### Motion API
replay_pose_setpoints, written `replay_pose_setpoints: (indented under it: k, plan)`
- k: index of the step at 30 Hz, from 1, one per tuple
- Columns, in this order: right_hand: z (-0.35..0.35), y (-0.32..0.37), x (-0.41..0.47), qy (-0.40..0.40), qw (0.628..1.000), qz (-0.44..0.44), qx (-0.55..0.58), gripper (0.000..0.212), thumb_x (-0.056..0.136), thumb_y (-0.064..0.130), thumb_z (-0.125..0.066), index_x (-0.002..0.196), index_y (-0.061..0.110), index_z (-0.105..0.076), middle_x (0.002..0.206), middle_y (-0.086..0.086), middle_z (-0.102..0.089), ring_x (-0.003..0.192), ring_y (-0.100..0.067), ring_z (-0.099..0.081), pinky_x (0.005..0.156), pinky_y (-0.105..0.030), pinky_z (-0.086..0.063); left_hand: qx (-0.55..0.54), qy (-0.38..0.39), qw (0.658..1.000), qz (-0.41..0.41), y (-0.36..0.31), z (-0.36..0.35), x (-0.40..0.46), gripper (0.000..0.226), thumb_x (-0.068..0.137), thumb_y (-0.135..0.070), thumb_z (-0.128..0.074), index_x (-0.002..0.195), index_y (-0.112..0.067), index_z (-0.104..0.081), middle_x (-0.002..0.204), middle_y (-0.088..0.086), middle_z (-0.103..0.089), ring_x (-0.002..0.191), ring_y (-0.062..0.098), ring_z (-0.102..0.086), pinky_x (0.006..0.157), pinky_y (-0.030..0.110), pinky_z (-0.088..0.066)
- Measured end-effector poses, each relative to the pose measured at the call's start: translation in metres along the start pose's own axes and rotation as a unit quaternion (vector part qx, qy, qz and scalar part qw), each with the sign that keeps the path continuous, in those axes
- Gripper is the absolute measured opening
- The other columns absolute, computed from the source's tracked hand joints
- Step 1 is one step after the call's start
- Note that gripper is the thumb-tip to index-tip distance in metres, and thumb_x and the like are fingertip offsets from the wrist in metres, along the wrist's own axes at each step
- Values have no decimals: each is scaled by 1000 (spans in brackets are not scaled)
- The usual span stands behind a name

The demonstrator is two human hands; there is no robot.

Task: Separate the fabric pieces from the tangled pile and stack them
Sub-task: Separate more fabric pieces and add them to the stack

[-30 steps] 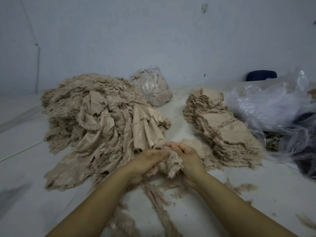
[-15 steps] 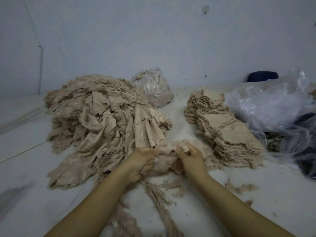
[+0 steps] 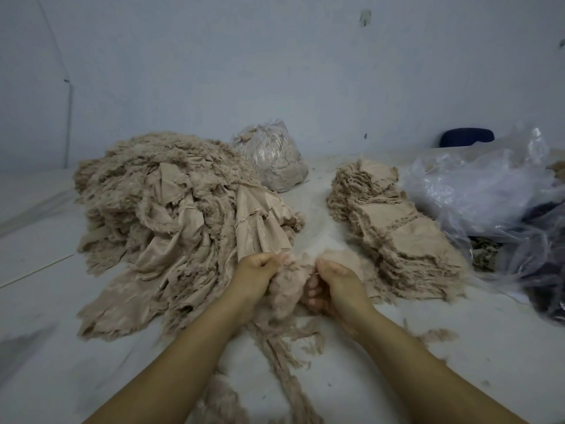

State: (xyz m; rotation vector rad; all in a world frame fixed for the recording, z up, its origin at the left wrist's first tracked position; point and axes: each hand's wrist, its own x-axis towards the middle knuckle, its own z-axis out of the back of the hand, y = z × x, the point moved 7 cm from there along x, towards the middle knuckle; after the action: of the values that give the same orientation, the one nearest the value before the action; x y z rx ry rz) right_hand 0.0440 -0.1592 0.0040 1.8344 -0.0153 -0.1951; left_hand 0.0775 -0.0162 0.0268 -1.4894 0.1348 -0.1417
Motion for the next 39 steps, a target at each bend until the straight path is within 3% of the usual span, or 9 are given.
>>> replay_pose_setpoints:
  k: [3, 6, 9, 12, 18, 22, 27, 32, 39]
  plan:
    - [-5, -1, -5, 23, 1000, 6, -3, 40, 86, 44, -63, 102, 8, -57, 87, -11, -66, 69, -21, -66, 59, -35, -58, 39, -36, 998, -30, -2, 1, -2, 32, 91, -25, -61, 79, 5, -67, 67, 11, -58, 62, 20, -50, 59, 26, -43]
    - [-13, 0, -9, 32, 995, 56, -76, 25, 82, 21, -74, 101, 11, -59, 96, -10, -70, 82, -22, -70, 75, -37, -59, 26, -23, 998, -46, -4, -10, -4, 34, 92, -34, -57, 69, -11, -67, 67, 3, -67, 64, 20, -60, 57, 23, -49]
    - [-12, 4, -10, 7, 993, 92, -75, 4, 91, 7, -62, 91, 10, -61, 82, -6, -71, 70, -15, -68, 61, -26, -55, -55, 25, 998, 5, 1, -18, -4, 37, 84, -45, -61, 87, -9, -71, 83, 8, -73, 73, 22, -69, 64, 25, -57]
    - [-8, 2, -8, 23, 998, 61, -7, 5, 92, 11, -62, 92, 7, -59, 77, -9, -69, 66, -18, -68, 57, -28, -57, -69, 17, 997, 30, 3, -15, -6, 35, 81, -22, -69, 106, 2, -65, 92, 16, -72, 79, 26, -69, 69, 30, -57]
    - [0, -1, -5, 95, 992, 34, 76, 15, 90, -1, -58, 79, 11, -61, 71, -4, -67, 61, -12, -66, 56, -21, -56, -238, -15, 954, 182, 16, -3, -6, 28, 94, -21, -55, 101, 4, -64, 94, 22, -71, 79, 32, -71, 64, 38, -58]
    - [6, -5, -2, 78, 996, 5, 42, 44, 91, -11, -47, 60, 15, -64, 76, -7, -64, 65, -18, -67, 56, -23, -57, -249, -39, 951, 180, 17, 3, -3, 25, 91, -26, -59, 97, -3, -66, 86, 15, -74, 71, 28, -72, 51, 32, -56]
    - [-2, -5, -2, 61, 996, -20, 62, 24, 95, 26, -56, 103, 4, -58, 100, -15, -69, 80, -25, -71, 62, -34, -58, -230, 1, 960, 157, 13, -8, 0, 35, 88, -36, -60, 100, -5, -68, 94, 15, -73, 82, 27, -72, 67, 37, -58]
    - [-5, 7, -6, 12, 996, 54, -67, 9, 89, 4, -63, 92, 9, -55, 68, -7, -59, 44, -10, -54, 39, -19, -41, -192, 23, 976, 95, 7, -14, -3, 37, 80, -13, -68, 110, 8, -62, 94, 20, -71, 79, 26, -70, 70, 34, -60]
    - [9, 0, -1, -38, 999, -16, 28, 16, 95, 3, -42, 82, 7, -51, 71, -11, -62, 55, -17, -60, 47, -26, -52, -202, -87, 973, 66, 6, 13, 5, 22, 93, -17, -56, 100, 1, -66, 89, 16, -72, 78, 25, -69, 72, 34, -57]
